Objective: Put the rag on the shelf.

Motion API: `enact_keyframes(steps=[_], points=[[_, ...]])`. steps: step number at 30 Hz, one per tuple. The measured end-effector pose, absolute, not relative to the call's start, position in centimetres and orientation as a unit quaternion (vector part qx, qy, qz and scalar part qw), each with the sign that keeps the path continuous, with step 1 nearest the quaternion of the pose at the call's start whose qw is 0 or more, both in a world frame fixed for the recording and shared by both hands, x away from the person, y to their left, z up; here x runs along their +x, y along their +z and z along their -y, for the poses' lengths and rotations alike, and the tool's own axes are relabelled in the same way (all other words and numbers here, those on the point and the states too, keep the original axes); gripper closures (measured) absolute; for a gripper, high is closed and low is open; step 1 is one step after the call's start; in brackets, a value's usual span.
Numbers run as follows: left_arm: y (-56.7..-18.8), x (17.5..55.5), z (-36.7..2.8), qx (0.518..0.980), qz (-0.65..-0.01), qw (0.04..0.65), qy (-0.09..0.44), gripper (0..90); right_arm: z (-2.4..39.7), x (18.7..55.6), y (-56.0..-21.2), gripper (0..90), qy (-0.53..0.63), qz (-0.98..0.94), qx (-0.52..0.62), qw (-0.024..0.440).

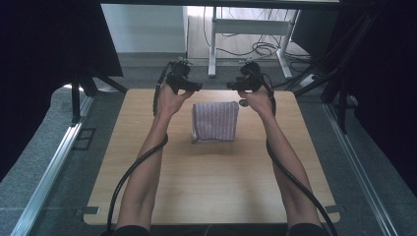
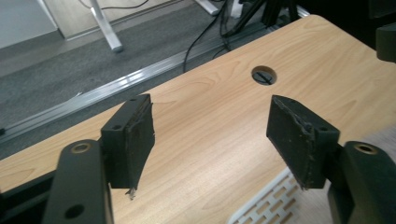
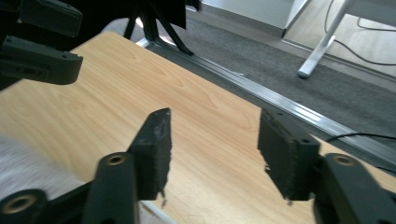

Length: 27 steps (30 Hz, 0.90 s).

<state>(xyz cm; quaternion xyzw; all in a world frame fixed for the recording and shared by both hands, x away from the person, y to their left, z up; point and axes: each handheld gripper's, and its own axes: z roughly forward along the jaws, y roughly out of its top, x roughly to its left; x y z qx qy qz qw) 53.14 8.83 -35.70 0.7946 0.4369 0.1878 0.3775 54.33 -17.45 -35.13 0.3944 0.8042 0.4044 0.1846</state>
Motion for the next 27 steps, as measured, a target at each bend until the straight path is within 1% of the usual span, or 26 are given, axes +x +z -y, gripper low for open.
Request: enact_keyframes(steps=[2,5,6,7,14,20,27], points=[[-35.6,52.7,-9.0,0.794,-0.434,0.383,0.185,28.7,17.8,54.0,-35.2,40.3,0.414,-0.801,0.396,0.173],[-35.5,52.1,-9.5,0.792,-0.429,0.397,0.178,24.6,18.2,53.3,-35.3,36.2,0.424,-0.798,0.392,0.172],[-35.4,51.9,-9.6,0.79,-0.429,0.402,0.175,24.6,18.2,53.3,-35.3,36.2,0.424,-0.798,0.392,0.172],[-35.4,51.8,-9.7,0.79,-0.427,0.406,0.171,23.0,18.4,53.0,-35.3,33.4,0.429,-0.797,0.39,0.168],[-35.4,50.1,-10.0,0.793,-0.411,0.418,0.167,19.1,18.5,51.6,-35.4,29.3,0.438,-0.802,0.371,0.163],[-35.5,48.1,-9.8,0.807,-0.382,0.419,0.166,14.0,18.5,49.8,-35.5,23.1,0.451,-0.805,0.353,0.157],[-35.9,46.2,-9.9,0.814,-0.365,0.419,0.169,13.3,18.6,48.0,-36.0,17.9,0.445,-0.815,0.341,0.146]])
